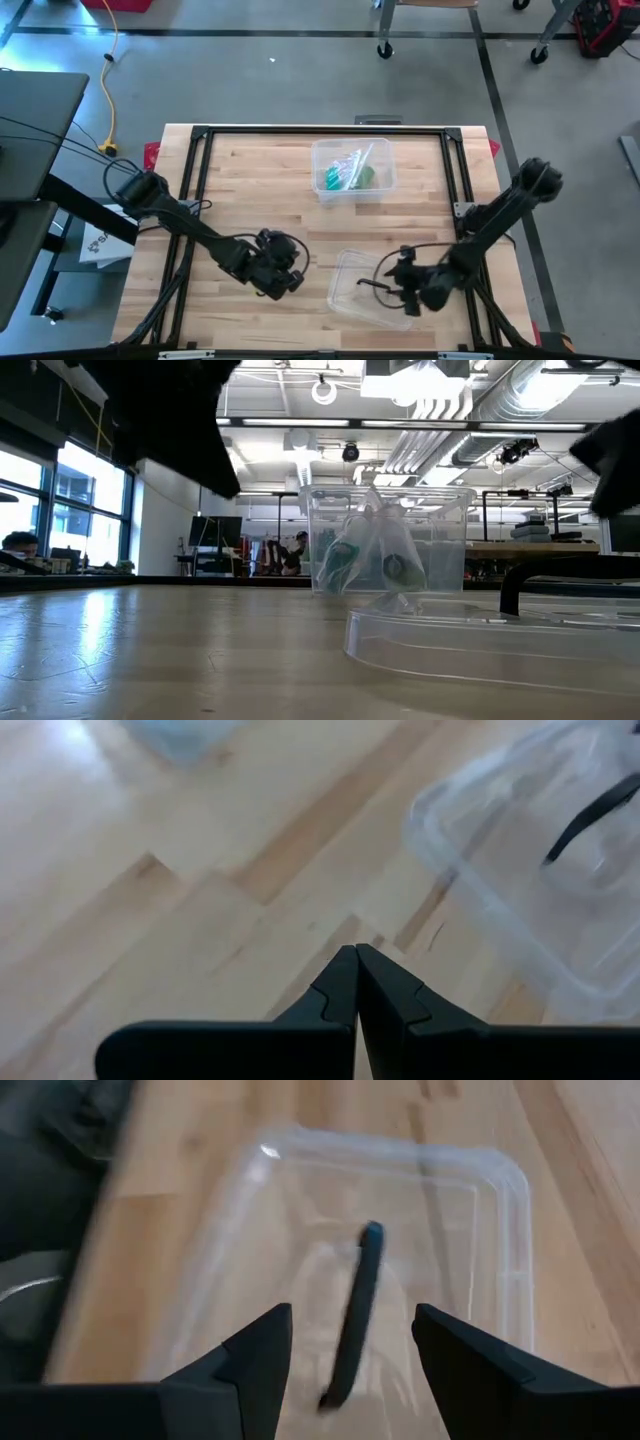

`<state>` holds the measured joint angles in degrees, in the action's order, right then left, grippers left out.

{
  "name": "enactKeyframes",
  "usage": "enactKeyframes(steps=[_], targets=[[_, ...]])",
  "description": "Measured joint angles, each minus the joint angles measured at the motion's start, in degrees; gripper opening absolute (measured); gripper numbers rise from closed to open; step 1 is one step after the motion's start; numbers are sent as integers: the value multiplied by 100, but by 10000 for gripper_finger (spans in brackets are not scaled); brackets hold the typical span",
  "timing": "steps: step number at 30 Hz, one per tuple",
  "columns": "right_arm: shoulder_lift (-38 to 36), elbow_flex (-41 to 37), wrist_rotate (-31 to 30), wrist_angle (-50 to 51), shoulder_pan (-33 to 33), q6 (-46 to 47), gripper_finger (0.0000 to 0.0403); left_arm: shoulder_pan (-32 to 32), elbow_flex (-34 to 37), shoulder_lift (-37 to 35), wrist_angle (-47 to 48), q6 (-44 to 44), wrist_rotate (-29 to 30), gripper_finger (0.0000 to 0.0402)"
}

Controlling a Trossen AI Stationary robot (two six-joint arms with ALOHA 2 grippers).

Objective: Roll bandage
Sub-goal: Close the transparent bin

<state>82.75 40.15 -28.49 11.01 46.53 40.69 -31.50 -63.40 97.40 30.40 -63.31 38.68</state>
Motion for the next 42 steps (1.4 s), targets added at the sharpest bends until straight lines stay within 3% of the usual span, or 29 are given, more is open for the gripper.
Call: enactKeyframes(steps=[8, 11, 14, 16, 18, 22, 26, 32, 34, 37, 42], targets=[[1591, 691, 770, 25, -430, -19, 197, 36, 1, 312, -67, -163, -333, 0], [1829, 800, 715, -52, -486, -155, 164, 23, 1, 313, -81, -255, -325, 0], [1859, 801, 481, -20, -483, -539, 99, -44, -8, 281, -234, -329, -146, 0], [1749, 782, 447, 79, -499, -812, 44, -117, -149, 266, -193, -325, 72, 0], [1516, 767, 507, 157, -563, -1122, 16, -219, -356, 223, -30, -198, 234, 0], [632, 864, 460, 333, -823, -1445, 25, -371, -898, 103, 576, 95, 667, 0], [-340, 1456, 142, 939, -1236, -2594, 12, -476, -1543, -104, 1557, 149, 1264, 0], [-1104, 2934, 40, 2454, -2739, -4464, 14, -336, -1997, -582, 2158, 602, 1182, 0], [-1122, 3308, 415, 2930, -3490, -4939, 12, -253, -2016, -764, 2340, 732, 1204, 0], [-1047, 3503, 1602, 3031, -4709, -5462, 12, -50, -2032, -1051, 2680, 796, 1219, 0], [-599, 3501, 3507, 3047, -6363, -5954, 12, 788, -1880, -1327, 3416, 893, 578, 0]])
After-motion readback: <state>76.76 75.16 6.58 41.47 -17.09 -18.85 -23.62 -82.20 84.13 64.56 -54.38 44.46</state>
